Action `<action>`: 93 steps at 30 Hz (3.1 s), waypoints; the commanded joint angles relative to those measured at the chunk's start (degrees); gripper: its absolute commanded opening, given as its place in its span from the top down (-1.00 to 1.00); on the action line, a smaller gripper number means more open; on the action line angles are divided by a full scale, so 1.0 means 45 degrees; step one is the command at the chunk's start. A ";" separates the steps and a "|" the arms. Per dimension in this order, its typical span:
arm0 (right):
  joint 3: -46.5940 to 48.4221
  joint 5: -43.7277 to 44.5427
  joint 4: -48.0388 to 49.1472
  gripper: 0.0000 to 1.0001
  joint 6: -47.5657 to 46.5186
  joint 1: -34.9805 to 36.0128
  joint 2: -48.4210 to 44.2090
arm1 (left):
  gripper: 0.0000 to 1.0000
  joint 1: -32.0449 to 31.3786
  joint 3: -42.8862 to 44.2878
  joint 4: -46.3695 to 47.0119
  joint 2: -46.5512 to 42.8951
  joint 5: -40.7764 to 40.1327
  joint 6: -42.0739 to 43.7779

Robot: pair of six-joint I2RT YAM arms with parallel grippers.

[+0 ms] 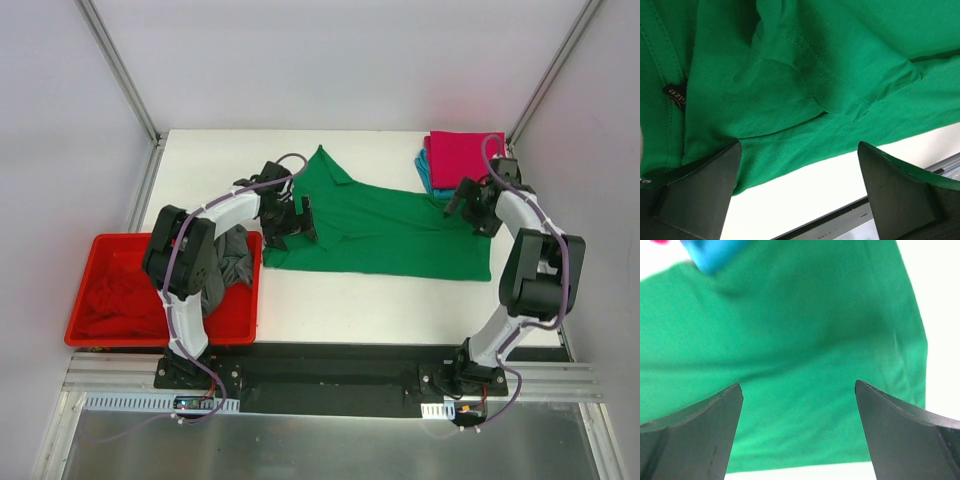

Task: Fold and stack the t-shirts
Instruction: Fold the flattened tshirt in 1/3 of the way

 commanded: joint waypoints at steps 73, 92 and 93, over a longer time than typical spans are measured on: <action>-1.1907 -0.2078 0.2219 -0.92 0.1741 0.0569 -1.0683 | -0.98 -0.5348 -0.1991 0.1764 -0.1808 -0.2386 -0.3885; -1.1985 -0.2351 0.2140 -0.92 0.1663 0.0588 -1.0995 | -0.98 -0.3590 0.2133 -0.0146 -0.0788 -0.2975 0.0546; -1.1985 -0.2371 0.2160 -0.92 0.1663 0.0588 -1.0995 | -0.98 -0.3667 0.1978 -0.0324 -0.1198 -0.2799 0.0743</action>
